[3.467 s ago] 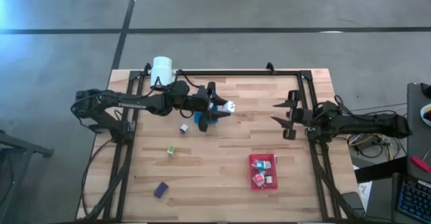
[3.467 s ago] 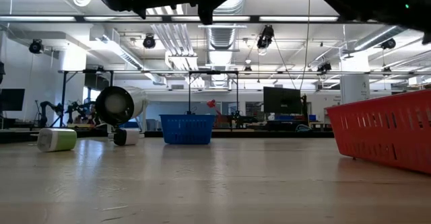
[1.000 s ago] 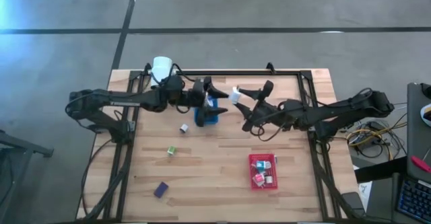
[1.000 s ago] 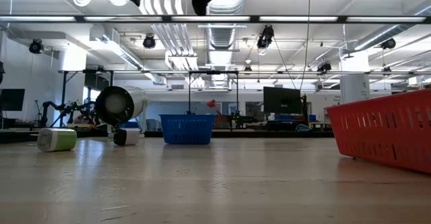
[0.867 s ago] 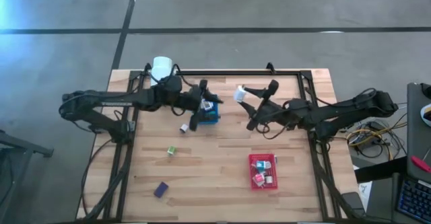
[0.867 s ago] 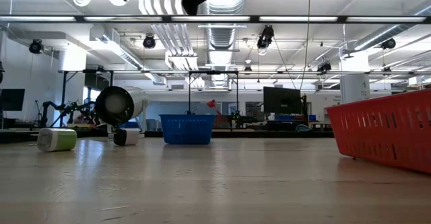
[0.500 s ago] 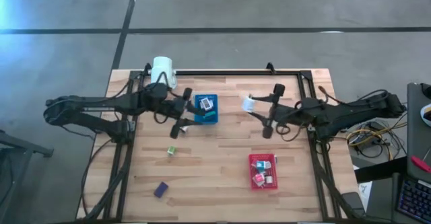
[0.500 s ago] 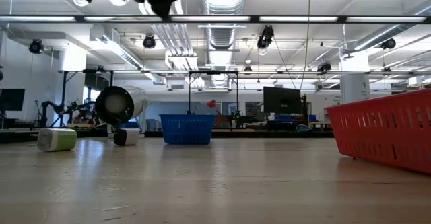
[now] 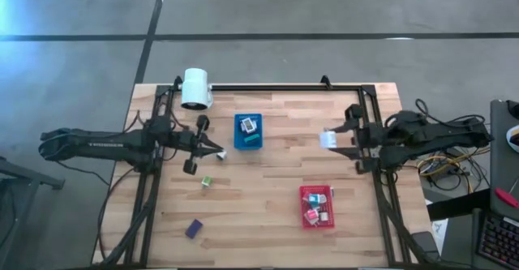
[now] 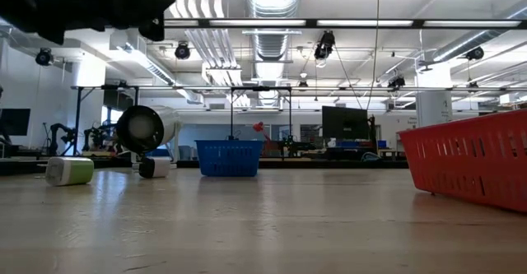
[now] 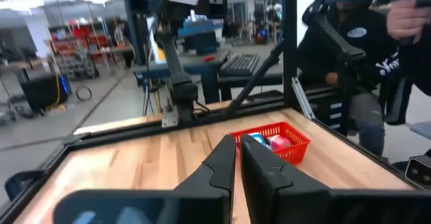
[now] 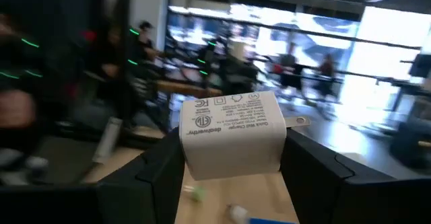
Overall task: Pick & Place Office items
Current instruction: Put the white charger adapter into the red bin
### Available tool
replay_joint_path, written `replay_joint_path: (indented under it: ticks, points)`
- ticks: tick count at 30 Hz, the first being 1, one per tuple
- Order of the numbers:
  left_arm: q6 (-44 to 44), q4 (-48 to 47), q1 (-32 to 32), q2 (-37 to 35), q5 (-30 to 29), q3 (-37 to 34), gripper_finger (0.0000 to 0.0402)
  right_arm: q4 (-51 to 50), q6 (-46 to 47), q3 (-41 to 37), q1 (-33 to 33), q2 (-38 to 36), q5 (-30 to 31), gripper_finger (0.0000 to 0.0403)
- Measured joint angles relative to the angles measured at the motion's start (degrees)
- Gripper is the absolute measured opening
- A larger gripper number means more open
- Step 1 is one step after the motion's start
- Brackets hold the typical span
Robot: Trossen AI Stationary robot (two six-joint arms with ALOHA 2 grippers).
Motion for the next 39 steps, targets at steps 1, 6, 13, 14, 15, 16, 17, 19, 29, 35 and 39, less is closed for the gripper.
replay_joint_path:
  ticks: [1,6,13,14,15,16,17,19,29,35,39]
  points:
    - [0.0,1.2,0.0,-1.0,-0.1,-1.2,0.0028,-0.5,1.1,-0.5,0.0,-1.5,-1.8,0.0199]
    - [1.0,2.6,0.0,-4.9,-0.6,-5.4,0.0030,-0.9,3.7,-4.1,0.0,-9.4,-5.0,0.0198]
    - [3.5,3.7,0.0,-6.1,-2.3,-7.0,0.0030,-1.0,4.0,-13.1,0.0,-21.4,-5.7,0.0198]
    - [3.5,3.7,0.0,-6.1,-2.5,-7.0,0.0030,-1.0,4.5,-14.4,0.0,-23.0,-5.7,0.0198]
    - [3.5,3.6,0.0,-6.0,-2.6,-7.0,0.0030,-1.0,4.8,-15.6,0.0,-24.7,-5.7,0.0198]
    - [3.5,3.5,0.0,-6.0,-2.6,-7.0,0.0030,-0.9,4.9,-16.9,0.0,-26.3,-5.7,0.0198]
    - [3.5,3.3,0.0,-6.0,-2.7,-7.0,0.0030,-0.3,4.8,-18.3,0.0,-27.8,-5.6,0.0198]
    - [4.2,2.9,0.0,-6.0,-3.2,-7.1,0.0030,2.0,4.9,-21.0,0.0,-30.4,-4.6,0.0198]
    - [5.3,-1.8,0.1,-6.1,-9.3,-7.1,0.0030,2.5,6.5,-29.0,0.0,-36.3,-2.4,0.0198]
    - [6.5,-3.9,0.1,-6.9,-9.7,-7.1,0.0029,2.7,6.6,-31.1,0.0,-36.1,-2.4,0.0198]
    - [8.4,-6.5,0.1,-7.0,-12.4,-7.1,0.0021,2.5,8.3,-32.4,0.0,-36.0,-2.3,0.0198]
